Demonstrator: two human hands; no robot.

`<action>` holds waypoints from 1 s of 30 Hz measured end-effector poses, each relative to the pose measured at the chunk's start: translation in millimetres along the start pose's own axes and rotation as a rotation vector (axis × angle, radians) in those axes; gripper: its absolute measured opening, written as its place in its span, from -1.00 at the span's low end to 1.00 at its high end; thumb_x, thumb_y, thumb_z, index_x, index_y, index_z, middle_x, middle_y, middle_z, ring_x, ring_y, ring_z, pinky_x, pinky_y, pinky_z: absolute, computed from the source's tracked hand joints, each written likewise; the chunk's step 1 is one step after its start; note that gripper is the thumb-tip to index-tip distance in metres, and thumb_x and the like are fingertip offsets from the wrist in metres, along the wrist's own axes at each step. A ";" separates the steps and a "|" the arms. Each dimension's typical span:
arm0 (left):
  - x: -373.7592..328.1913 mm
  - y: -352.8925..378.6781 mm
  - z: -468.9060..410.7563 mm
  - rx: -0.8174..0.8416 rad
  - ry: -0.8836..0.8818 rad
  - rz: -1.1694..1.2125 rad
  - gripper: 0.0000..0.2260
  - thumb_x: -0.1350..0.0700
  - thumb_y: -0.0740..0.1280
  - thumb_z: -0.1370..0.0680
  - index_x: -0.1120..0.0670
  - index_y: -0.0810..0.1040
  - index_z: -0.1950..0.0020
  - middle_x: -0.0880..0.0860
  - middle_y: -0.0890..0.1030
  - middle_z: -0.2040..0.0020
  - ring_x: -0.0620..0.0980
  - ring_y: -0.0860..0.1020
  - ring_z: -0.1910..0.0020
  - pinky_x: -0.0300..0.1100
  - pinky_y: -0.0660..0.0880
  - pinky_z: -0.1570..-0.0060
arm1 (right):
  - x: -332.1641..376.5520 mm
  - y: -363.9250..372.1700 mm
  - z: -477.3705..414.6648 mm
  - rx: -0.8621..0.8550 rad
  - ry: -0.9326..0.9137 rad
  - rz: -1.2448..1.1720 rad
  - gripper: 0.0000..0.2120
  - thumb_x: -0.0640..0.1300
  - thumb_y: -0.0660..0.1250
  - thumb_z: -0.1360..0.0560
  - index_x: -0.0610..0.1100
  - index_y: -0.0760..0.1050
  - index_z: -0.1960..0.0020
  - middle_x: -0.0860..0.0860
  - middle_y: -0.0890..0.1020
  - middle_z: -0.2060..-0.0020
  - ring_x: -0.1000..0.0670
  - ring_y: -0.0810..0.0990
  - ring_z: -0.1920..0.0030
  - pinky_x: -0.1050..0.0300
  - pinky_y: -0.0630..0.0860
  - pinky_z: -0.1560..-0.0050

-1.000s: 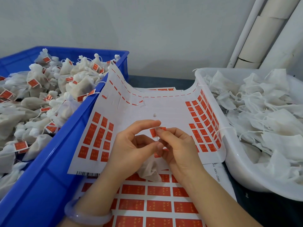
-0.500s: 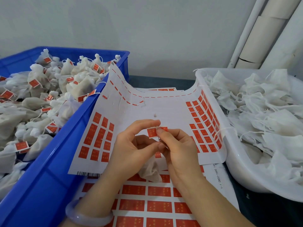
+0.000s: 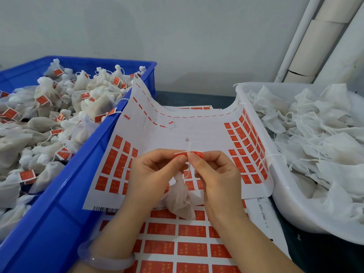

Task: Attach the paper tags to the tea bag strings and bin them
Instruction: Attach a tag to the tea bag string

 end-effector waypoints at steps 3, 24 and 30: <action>-0.6 0.7 0.5 -0.006 0.037 -0.012 -0.88 0.08 0.36 -0.34 0.01 0.61 0.16 -0.12 0.67 0.29 -0.11 0.65 0.28 -0.38 0.54 0.30 | 0.6 1.4 0.4 0.000 -0.016 0.041 -0.77 0.14 0.42 -0.13 0.05 0.59 0.29 0.12 0.66 0.31 0.11 0.64 0.24 0.33 0.54 0.28; 0.7 -3.9 -1.5 0.214 -0.136 0.230 -0.86 0.14 0.35 -0.39 -0.06 0.66 0.17 0.00 0.64 0.26 -0.04 0.62 0.27 -0.25 0.55 0.28 | 8.2 -1.9 -2.4 0.351 0.103 -0.078 -0.82 0.07 0.31 -0.29 0.03 0.64 0.28 0.07 0.59 0.41 0.12 0.55 0.39 0.28 0.49 0.32; 0.0 -4.4 -0.9 0.188 -0.137 0.175 -0.84 0.00 0.47 -0.33 -0.09 0.66 0.10 0.03 0.63 0.21 0.02 0.62 0.24 -0.20 0.56 0.26 | 6.1 -1.6 -1.5 0.360 0.092 -0.037 -0.77 0.15 0.35 -0.22 0.04 0.64 0.26 0.05 0.59 0.39 0.09 0.52 0.38 0.25 0.50 0.31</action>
Point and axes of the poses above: each hand's wrist, its own z-axis away from the middle knuckle, its own y-axis out of the palm, x = y × z, the point moved 1 cm from there along -z, towards the middle knuckle
